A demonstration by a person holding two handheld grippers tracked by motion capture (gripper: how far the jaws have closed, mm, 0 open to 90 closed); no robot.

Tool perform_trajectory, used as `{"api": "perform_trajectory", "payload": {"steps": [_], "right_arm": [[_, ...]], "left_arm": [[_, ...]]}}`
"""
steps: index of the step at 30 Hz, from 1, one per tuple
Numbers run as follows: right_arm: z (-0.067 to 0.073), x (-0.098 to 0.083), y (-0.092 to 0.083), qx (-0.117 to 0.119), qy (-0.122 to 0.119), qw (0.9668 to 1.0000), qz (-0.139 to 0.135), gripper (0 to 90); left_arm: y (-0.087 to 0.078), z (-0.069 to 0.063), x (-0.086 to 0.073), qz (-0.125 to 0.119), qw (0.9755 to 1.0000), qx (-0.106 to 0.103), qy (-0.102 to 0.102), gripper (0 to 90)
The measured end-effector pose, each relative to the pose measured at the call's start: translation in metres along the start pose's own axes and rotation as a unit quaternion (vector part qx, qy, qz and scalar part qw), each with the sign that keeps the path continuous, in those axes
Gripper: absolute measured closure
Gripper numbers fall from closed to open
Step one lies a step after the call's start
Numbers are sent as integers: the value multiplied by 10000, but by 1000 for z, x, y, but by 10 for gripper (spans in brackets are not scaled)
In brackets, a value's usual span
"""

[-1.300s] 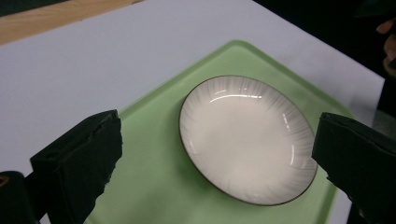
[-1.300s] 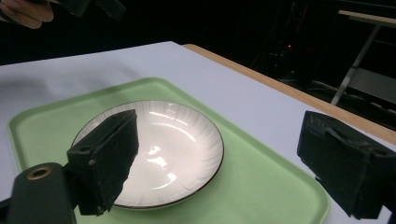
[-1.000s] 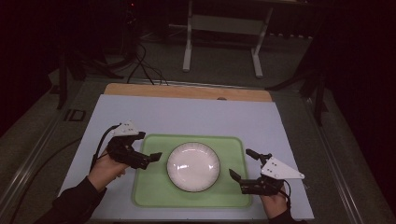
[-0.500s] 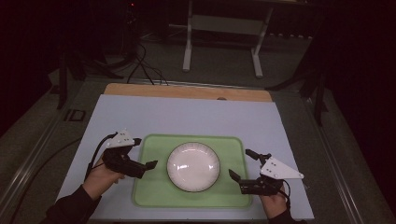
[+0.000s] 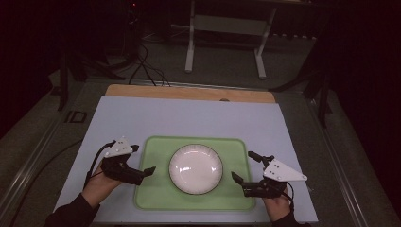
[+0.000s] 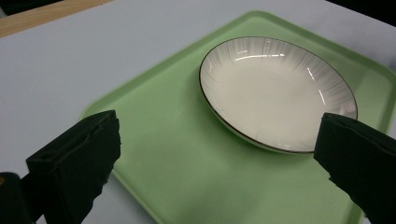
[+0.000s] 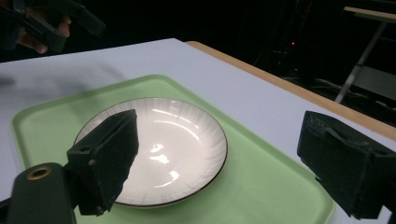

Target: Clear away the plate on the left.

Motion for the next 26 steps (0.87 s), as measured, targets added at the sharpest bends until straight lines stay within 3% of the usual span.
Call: {"api": "perform_trajectory", "payload": {"steps": [9, 14, 26], "right_arm": [[-1, -1, -1, -3, 34, 10000, -19, 123], [-2, -2, -2, -5, 61, 10000, -24, 123], [-2, -3, -2, 24, 92, 10000, 2, 123]], "left_arm": [[6, -1, -11, -139, 9998, -59, 130, 5], [7, 1, -13, -223, 9997, -50, 98, 5], [7, -1, -13, -341, 9989, -284, 150, 5]]}}
Point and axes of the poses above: each handheld gripper's, and its own axes: y roughly forward along the jaws, x roughly out of its top, z roughly to its left, the point moved 2 cm from there along y, roughly forward along the jaws, and after that the axes turned 11 degrees about -y, right-handed, at the moved point
